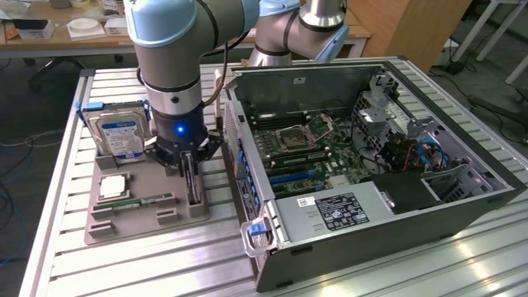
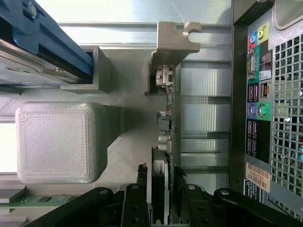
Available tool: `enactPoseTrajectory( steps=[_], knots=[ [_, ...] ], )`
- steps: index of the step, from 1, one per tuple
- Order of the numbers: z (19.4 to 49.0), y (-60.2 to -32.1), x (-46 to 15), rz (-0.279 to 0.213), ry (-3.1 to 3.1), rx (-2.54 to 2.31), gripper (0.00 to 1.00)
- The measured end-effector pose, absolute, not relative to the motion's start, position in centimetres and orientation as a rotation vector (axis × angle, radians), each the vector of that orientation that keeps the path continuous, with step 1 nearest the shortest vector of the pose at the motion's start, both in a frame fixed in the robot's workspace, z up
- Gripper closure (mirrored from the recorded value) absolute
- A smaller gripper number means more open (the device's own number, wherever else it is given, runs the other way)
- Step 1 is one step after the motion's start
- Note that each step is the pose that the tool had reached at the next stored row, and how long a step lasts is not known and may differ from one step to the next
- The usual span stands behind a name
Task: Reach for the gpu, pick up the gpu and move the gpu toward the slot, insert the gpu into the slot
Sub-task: 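Pick up the gpu and move the gpu toward the slot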
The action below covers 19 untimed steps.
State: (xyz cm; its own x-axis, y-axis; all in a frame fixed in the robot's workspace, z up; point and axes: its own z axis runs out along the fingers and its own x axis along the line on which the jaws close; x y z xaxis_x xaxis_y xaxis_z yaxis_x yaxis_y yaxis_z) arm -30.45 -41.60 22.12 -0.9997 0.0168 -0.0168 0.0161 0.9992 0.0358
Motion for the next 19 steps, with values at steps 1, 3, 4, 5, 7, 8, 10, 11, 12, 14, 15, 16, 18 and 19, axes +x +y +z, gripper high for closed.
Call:
enactPoseTrajectory(
  steps=[1, 3, 4, 5, 7, 8, 10, 11, 12, 14, 15, 16, 18, 19],
  knots=[
    [22.12, -41.6, -30.45, 0.056, 3.124, 0.026, 0.66],
    [22.11, -41.59, -30.46, 0.056, 3.124, 0.026, 0.66],
    [22.12, -41.6, -30.45, 0.056, 3.124, 0.026, 0.68],
    [22.12, -41.6, -30.45, 0.055, 3.124, 0.026, 0.68],
    [22.12, -41.6, -30.45, 0.056, 3.124, 0.026, 0.73],
    [22.11, -41.6, -30.45, 0.056, 3.124, 0.026, 0.73],
    [22.11, -41.6, -30.45, 0.056, 3.124, 0.026, 0.73],
    [22.11, -41.59, -30.45, 0.056, 3.124, 0.026, 0.73],
    [22.11, -41.6, -30.45, 0.056, 3.124, 0.026, 0.73],
    [22.11, -41.6, -30.45, 0.056, 3.124, 0.026, 0.73],
    [22.11, -41.59, -30.45, 0.056, 3.124, 0.026, 0.73],
    [22.11, -41.6, -30.45, 0.056, 3.124, 0.026, 0.73],
    [22.11, -41.6, -30.45, 0.056, 3.124, 0.026, 0.73],
    [22.09, -41.6, -30.47, 0.056, 3.124, 0.025, 0.73]
  ],
)
